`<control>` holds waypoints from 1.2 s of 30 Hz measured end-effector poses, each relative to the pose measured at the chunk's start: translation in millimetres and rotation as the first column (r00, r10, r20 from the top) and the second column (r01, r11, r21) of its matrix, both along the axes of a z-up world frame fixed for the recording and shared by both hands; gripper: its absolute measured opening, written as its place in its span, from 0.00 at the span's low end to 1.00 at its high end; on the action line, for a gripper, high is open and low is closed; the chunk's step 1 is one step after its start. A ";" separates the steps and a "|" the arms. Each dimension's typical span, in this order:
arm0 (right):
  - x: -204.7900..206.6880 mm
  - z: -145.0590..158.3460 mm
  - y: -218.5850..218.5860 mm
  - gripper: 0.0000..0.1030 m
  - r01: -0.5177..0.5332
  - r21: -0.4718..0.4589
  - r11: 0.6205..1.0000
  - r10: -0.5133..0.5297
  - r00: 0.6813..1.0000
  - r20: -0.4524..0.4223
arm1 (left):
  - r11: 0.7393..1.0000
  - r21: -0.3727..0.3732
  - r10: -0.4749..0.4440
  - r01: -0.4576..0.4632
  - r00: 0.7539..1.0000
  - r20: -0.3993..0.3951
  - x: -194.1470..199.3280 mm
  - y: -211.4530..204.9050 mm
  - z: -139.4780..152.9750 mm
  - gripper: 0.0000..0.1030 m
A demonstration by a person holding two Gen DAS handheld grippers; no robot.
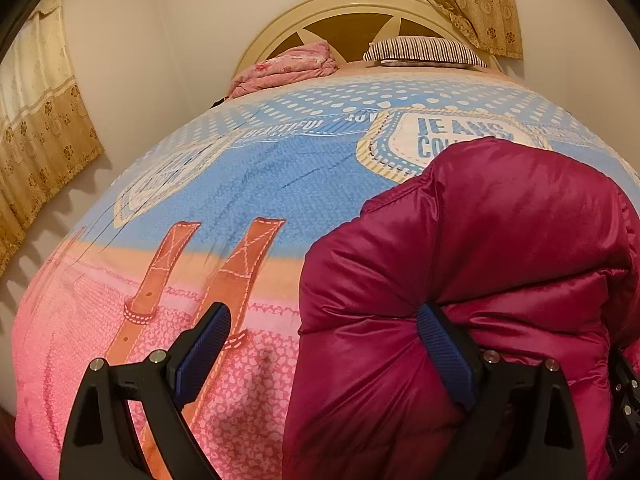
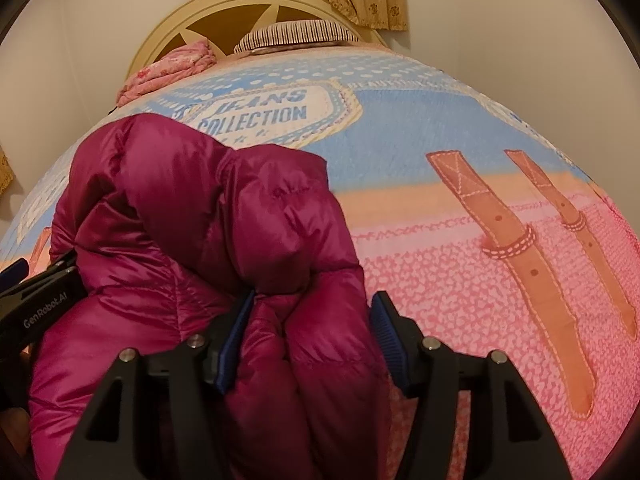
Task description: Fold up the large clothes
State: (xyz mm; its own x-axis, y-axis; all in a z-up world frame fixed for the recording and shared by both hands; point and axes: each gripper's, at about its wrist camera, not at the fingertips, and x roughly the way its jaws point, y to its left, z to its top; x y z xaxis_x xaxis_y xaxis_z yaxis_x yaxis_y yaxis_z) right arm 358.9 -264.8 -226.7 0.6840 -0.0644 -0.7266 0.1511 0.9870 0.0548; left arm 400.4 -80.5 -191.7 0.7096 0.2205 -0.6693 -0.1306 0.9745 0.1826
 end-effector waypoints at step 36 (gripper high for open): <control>-12.7 -4.0 -6.4 0.68 -0.013 0.063 0.998 0.015 1.000 -0.018 | 0.982 -0.110 -0.154 0.150 0.988 -0.024 -58.2 11.9 -10.8 0.93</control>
State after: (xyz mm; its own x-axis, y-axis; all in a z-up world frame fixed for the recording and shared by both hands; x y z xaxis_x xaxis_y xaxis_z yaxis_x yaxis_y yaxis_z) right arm 346.2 -271.2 -230.7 0.6707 -0.0085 -0.7417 0.1388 0.9837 0.1143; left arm 342.2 -68.7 -202.5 0.7071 0.0369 -0.7061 0.0250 0.9967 0.0771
